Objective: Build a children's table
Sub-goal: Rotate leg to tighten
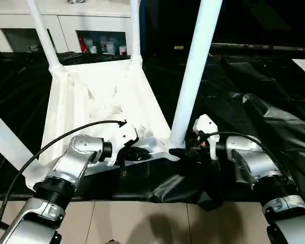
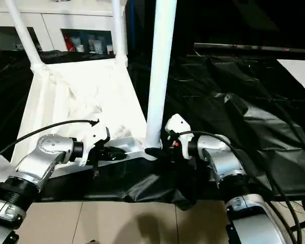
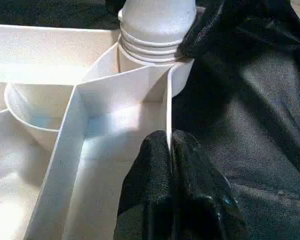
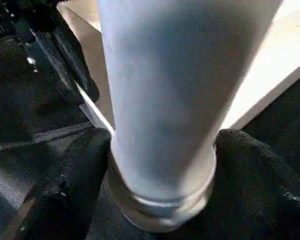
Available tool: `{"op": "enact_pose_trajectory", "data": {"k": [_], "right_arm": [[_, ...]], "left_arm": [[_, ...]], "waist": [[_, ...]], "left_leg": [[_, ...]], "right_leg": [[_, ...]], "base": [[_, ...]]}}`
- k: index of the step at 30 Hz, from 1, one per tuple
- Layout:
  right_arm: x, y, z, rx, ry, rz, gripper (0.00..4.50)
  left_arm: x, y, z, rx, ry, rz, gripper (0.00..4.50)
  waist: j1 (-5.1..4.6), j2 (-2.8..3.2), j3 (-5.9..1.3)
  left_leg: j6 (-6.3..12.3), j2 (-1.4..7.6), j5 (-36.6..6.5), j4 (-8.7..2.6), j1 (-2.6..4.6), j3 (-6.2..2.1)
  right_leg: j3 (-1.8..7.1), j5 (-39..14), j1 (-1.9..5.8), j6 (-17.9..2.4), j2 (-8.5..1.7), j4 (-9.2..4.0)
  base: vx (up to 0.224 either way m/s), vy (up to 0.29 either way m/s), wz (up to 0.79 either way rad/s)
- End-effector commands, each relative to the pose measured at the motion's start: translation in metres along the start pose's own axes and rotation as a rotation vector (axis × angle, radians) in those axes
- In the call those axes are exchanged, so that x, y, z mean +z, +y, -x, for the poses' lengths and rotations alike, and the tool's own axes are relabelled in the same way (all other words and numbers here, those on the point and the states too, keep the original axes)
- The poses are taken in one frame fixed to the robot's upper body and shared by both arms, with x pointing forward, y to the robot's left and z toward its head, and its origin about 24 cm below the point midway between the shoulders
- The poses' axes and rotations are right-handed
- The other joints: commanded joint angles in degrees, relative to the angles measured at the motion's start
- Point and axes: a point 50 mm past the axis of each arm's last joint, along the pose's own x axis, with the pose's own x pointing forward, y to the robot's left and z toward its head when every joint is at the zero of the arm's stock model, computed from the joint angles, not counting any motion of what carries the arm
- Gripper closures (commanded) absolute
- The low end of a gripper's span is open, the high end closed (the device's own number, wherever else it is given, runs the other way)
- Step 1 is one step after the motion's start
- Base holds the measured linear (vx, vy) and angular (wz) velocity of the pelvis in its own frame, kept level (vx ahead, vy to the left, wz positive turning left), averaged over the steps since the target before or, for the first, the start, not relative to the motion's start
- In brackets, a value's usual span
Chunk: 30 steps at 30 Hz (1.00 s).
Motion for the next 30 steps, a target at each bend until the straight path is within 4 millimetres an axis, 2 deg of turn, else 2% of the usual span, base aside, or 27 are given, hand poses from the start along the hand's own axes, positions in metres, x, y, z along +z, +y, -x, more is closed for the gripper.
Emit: {"op": "enact_pose_trajectory", "data": {"k": [1,2,5,7,10,12,15,17,18,19,20,21,22,24,28,30], "right_arm": [[0.006,-0.001,0.000,0.010,-0.023,0.019,1.12],[0.006,0.000,0.000,0.013,-0.023,0.020,1.29],[0.005,0.001,0.000,0.019,-0.027,0.015,1.38],[0.004,0.001,0.000,0.020,-0.028,0.011,1.68],[0.002,0.002,0.000,0.009,-0.031,-0.008,1.77],[-0.005,0.001,-0.003,-0.064,-0.030,-0.050,1.81],[-0.012,0.000,-0.009,-0.163,-0.030,-0.096,1.81],[-0.018,-0.002,-0.017,-0.309,-0.023,-0.160,1.83],[-0.019,-0.004,-0.021,-0.377,-0.019,-0.189,1.83],[-0.020,-0.005,-0.023,-0.418,-0.016,-0.208,1.83],[-0.021,-0.006,-0.027,-0.495,-0.019,-0.253,1.83],[-0.021,-0.006,-0.027,-0.495,-0.019,-0.253,1.83],[-0.022,-0.007,-0.032,-0.594,-0.025,-0.318,1.83],[-0.023,-0.005,-0.039,-0.648,-0.025,-0.371,1.83],[-0.013,0.004,-0.053,-0.588,-0.047,-0.298,1.83],[-0.005,0.007,-0.056,-0.515,-0.105,-0.259,1.27]], "left_arm": [[-0.003,-0.006,-0.005,-0.044,0.025,0.000,4.50],[-0.003,-0.007,-0.006,-0.045,0.025,0.000,4.50],[-0.003,-0.007,-0.006,-0.047,0.027,-0.001,4.50],[-0.003,-0.007,-0.006,-0.046,0.029,-0.001,4.50],[-0.004,-0.008,-0.007,-0.042,0.032,0.001,4.50],[-0.003,-0.004,-0.010,0.007,0.029,0.011,4.50],[-0.001,0.002,-0.018,0.100,0.031,0.018,4.50],[0.003,0.009,-0.030,0.209,0.031,0.036,4.50],[0.005,0.011,-0.035,0.242,0.029,0.042,4.50],[0.007,0.011,-0.038,0.260,0.028,0.045,4.50],[0.010,0.012,-0.044,0.294,0.021,0.053,4.50],[0.010,0.012,-0.044,0.294,0.021,0.053,4.50],[0.015,0.012,-0.053,0.327,0.012,0.061,4.50],[0.020,0.010,-0.061,0.341,0.001,0.060,4.50],[0.026,0.005,-0.069,0.303,-0.016,0.027,4.50],[0.026,0.002,-0.068,0.260,-0.024,0.004,4.50]], "waist": [[-0.09,-0.02,-3.90],[-0.07,-0.03,-3.91],[0.00,-0.07,-3.89],[0.01,-0.02,-3.87],[0.00,-0.02,-3.93],[-0.02,-0.11,-3.88],[-0.33,-0.16,-3.60],[-0.44,0.05,-3.28],[-0.54,-0.02,-3.20],[-0.58,-0.13,-3.30],[-0.69,0.18,-3.29],[-0.86,0.08,-3.26],[-1.05,0.02,-3.20],[-1.22,0.08,-3.30],[-1.20,0.06,-3.49],[-1.17,-0.01,-3.51]], "left_leg": [[3.19,1.17,-8.50,-3.40,0.67,0.25],[3.23,1.18,-8.57,-3.40,0.67,0.25],[3.11,1.17,-8.79,-3.41,0.69,0.25],[3.02,1.18,-8.90,-3.43,0.69,0.24],[3.04,1.18,-8.58,-3.39,0.73,0.22],[3.08,1.15,-8.53,-3.38,0.68,0.25],[1.96,1.08,-10.88,-3.64,0.81,0.21],[0.06,1.00,-14.71,-4.04,1.25,0.05],[-0.25,1.00,-15.66,-4.13,1.38,0.10],[-0.90,0.96,-15.87,-4.19,1.31,-0.10],[-1.10,0.94,-16.08,-4.26,1.26,-0.17],[-1.14,0.93,-16.20,-4.31,1.18,-0.15],[-1.26,0.95,-16.53,-4.39,1.16,-0.15],[-1.58,0.87,-16.94,-4.41,1.15,-0.29],[-0.84,0.85,-15.95,-4.33,0.78,-0.28],[-0.26,0.87,-15.40,-4.29,0.79,-0.22]], "right_leg": [[2.02,-1.46,3.13,-15.15,-2.43,-2.89],[2.01,-1.61,3.16,-15.14,-2.44,-2.89],[2.03,-2.33,3.18,-14.94,-2.47,-2.96],[2.03,-2.58,3.17,-14.90,-2.49,-2.99],[2.02,-1.95,3.16,-14.97,-2.42,-2.90],[2.04,-1.90,3.15,-14.98,-2.42,-2.91],[2.14,-6.15,2.98,-14.03,-2.53,-3.50],[2.17,-13.38,2.73,-12.26,-2.68,-4.34],[2.26,-15.13,2.58,-11.70,-2.68,-4.59],[2.24,-16.75,2.75,-10.90,-2.84,-4.68],[2.27,-17.55,2.62,-10.22,-2.80,-4.80],[2.28,-17.81,2.56,-9.91,-2.73,-4.89],[2.32,-18.31,2.39,-9.68,-2.73,-5.01],[2.22,-18.80,2.36,-9.37,-2.75,-5.05],[2.16,-15.85,2.62,-9.13,-2.68,-4.95],[2.15,-14.12,2.62,-9.68,-2.67,-4.83]], "base": [[0.000,0.000,0.00],[0.000,0.000,0.00],[0.000,0.000,0.00],[0.000,0.000,0.00],[0.000,0.000,0.00],[0.000,0.000,0.00],[0.000,0.000,0.00],[0.000,0.000,0.00],[0.000,0.000,0.00],[0.000,0.000,0.00],[0.000,0.000,0.00],[0.000,0.000,0.00],[0.000,0.000,0.00],[0.000,0.000,0.00],[0.000,0.000,0.00],[0.000,0.000,0.00]]}}
